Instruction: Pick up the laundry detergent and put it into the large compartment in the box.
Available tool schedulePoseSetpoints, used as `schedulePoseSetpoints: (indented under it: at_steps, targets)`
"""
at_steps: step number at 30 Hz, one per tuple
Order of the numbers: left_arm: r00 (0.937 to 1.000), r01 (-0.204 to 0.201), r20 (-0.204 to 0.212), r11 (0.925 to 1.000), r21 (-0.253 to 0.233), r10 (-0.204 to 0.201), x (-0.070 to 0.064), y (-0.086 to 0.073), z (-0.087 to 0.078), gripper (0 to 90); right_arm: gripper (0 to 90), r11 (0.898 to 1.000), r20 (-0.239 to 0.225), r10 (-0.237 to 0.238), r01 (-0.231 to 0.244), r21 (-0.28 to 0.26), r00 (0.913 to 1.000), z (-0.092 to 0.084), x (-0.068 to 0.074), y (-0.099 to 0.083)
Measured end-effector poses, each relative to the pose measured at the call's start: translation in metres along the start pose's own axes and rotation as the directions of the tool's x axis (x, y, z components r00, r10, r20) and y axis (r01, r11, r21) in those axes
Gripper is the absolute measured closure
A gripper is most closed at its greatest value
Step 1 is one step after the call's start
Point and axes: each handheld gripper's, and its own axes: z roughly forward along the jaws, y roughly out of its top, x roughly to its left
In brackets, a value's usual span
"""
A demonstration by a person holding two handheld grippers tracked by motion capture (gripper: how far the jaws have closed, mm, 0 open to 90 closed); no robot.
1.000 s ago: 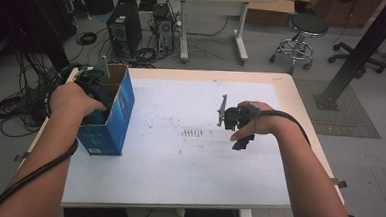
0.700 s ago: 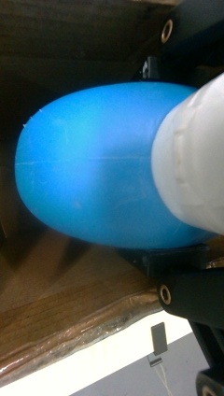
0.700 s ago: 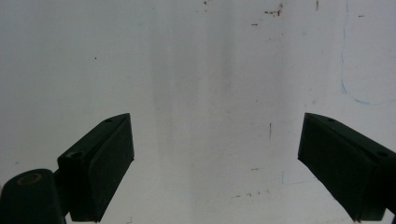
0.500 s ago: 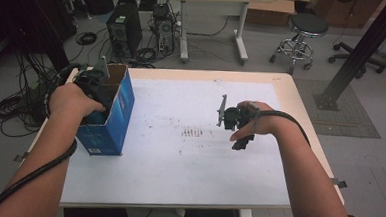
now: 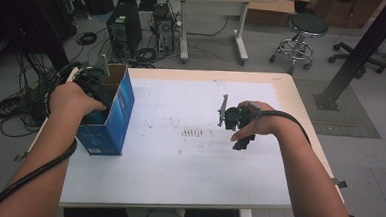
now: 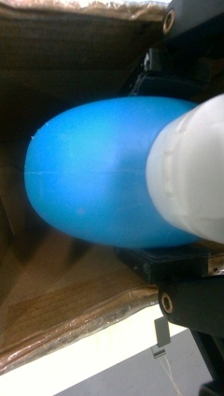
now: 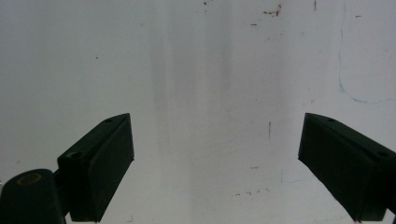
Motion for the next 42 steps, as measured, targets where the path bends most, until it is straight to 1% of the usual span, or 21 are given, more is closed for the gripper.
schedulePoseSetpoints:
  at_steps: [10,11,13,14,20,24,28,31,33,36,42]
  targets:
    - [1.0,-0.003,-0.009,1.0,-0.008,0.003,-0.001,0.0,-0.006,30.3,10.3,1.0,0.003,0.0,0.0,-0.001,1.0,-0.001,0.0,-0.001]
    - [0.9998,-0.006,-0.021,0.9999,-0.014,0.006,-0.002,-0.001,-0.008,29.4,10.3,1.0,0.003,0.001,-0.001,-0.004,1.0,-0.002,0.0,-0.001]
    - [0.9995,-0.006,-0.03,0.9997,-0.023,0.006,-0.001,-0.001,-0.01,29.1,10.2,1.0,0.004,0.002,-0.002,-0.006,1.0,-0.002,0.0,-0.001]
    - [0.9997,-0.003,-0.024,0.9996,-0.027,0.002,-0.001,-0.001,-0.011,29.1,10.3,1.0,0.005,0.002,-0.002,-0.007,1.0,-0.002,0.001,-0.001]
    - [0.9996,-0.005,-0.028,0.9997,-0.024,0.005,-0.002,-0.002,-0.012,28.4,10.2,1.0,0.008,0.0,0.0,-0.004,1.0,-0.003,0.001,-0.001]
    - [0.9994,0.009,-0.032,0.9998,-0.02,-0.009,-0.004,-0.003,-0.016,27.6,10.3,1.0,0.012,-0.002,0.003,-0.009,0.9999,-0.004,0.001,-0.001]
    - [0.9992,0.012,-0.038,0.9997,-0.02,-0.013,-0.004,-0.004,-0.018,26.9,10.3,1.0,0.015,-0.002,0.002,-0.011,0.9999,-0.005,0.002,-0.002]
    - [0.9992,0.018,-0.036,0.9997,-0.017,-0.018,-0.004,-0.004,-0.019,25.8,10.2,1.0,0.017,-0.004,0.004,-0.01,0.9998,-0.005,0.002,-0.002]
    - [0.999,0.017,-0.041,0.9997,-0.017,-0.018,-0.005,-0.005,-0.02,24.5,10.2,1.0,0.015,-0.001,0.002,-0.012,0.9999,-0.006,0.003,-0.002]
    - [0.9989,0.008,-0.046,0.9995,-0.031,-0.009,-0.006,-0.006,-0.023,24.2,10.2,1.0,0.019,-0.006,0.006,-0.016,0.9998,-0.006,0.003,-0.002]
    - [0.9985,0.001,-0.054,0.9996,-0.029,-0.003,-0.006,-0.006,-0.024,21.5,10.3,1.0,0.02,-0.005,0.005,-0.017,0.9998,-0.007,0.003,-0.003]
